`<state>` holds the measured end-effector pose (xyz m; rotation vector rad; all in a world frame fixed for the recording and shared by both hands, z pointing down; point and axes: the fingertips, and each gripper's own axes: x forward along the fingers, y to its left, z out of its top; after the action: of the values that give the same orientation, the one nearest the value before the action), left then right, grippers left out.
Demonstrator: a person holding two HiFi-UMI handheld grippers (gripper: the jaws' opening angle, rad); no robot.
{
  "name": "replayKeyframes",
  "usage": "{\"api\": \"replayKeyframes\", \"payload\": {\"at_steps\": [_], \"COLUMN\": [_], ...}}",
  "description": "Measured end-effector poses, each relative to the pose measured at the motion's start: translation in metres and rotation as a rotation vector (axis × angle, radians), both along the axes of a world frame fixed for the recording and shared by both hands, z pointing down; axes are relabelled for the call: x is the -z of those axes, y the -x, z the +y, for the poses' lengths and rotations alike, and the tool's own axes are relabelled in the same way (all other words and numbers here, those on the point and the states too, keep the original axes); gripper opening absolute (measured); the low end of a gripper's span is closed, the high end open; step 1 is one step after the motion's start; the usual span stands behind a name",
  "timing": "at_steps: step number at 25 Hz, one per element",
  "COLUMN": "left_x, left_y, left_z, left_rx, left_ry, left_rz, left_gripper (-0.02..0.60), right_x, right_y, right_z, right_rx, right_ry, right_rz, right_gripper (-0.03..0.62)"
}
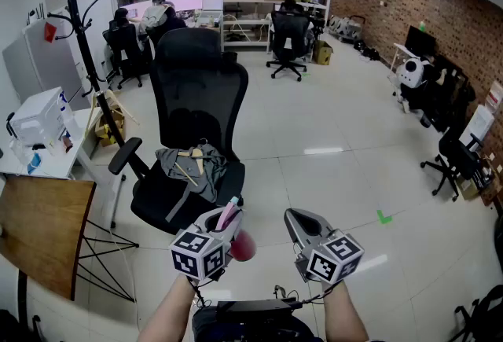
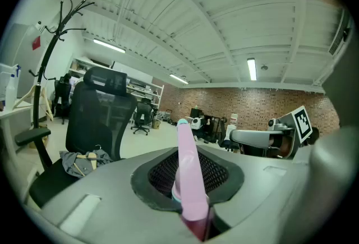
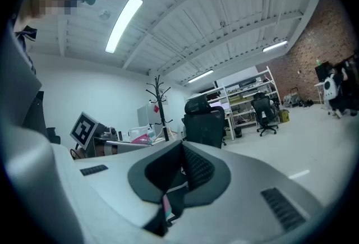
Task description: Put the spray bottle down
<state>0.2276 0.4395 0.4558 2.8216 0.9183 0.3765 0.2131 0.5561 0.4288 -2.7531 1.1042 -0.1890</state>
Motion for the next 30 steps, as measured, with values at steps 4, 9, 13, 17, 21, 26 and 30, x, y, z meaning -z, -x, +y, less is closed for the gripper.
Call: {"api": "replayKeyframes", "payload": {"at_steps": [4, 9, 13, 17, 21, 26, 30], "left_x": [0.001, -0.003, -0.003, -0.003, -0.001, 0.004, 0.006], "left_y": [-0.001, 0.0, 0.004, 0.012, 0.022, 0.042, 0.063], "left_z": [-0.015, -0.047, -0.084, -0.133, -0.191, -0.267, -0.329], "left_rx": [0.035, 0.103, 0.175, 0.256, 0.34, 0.455, 0.554], "left_ry": [0.002, 0.001, 0.005, 0.008, 0.011, 0.023, 0.04], "left_rz": [0.0, -0.006, -0.01, -0.009, -0.014, -0.012, -0.006], "left_gripper": [0.078, 0.078, 0.078, 0.078, 0.078, 0.078, 0.078], "right_x": [-0.003, -0.006, -0.005, -0.005, -0.001, 0.009, 0.013], "right_y": [-0.004, -0.007, -0.013, -0.015, -0.016, -0.009, 0.0], "right_z": [-0.01, -0.039, -0.073, -0.12, -0.178, -0.256, -0.316], "right_rx": [0.022, 0.085, 0.152, 0.226, 0.305, 0.417, 0.504], "right_ry": [0.008, 0.006, 0.013, 0.017, 0.017, 0.023, 0.036], "right_rz": [-0.014, -0.023, -0.028, -0.03, -0.03, -0.02, -0.014], "right_gripper": [0.005, 0.005, 0.005, 0.005, 0.005, 0.005, 0.005]}}
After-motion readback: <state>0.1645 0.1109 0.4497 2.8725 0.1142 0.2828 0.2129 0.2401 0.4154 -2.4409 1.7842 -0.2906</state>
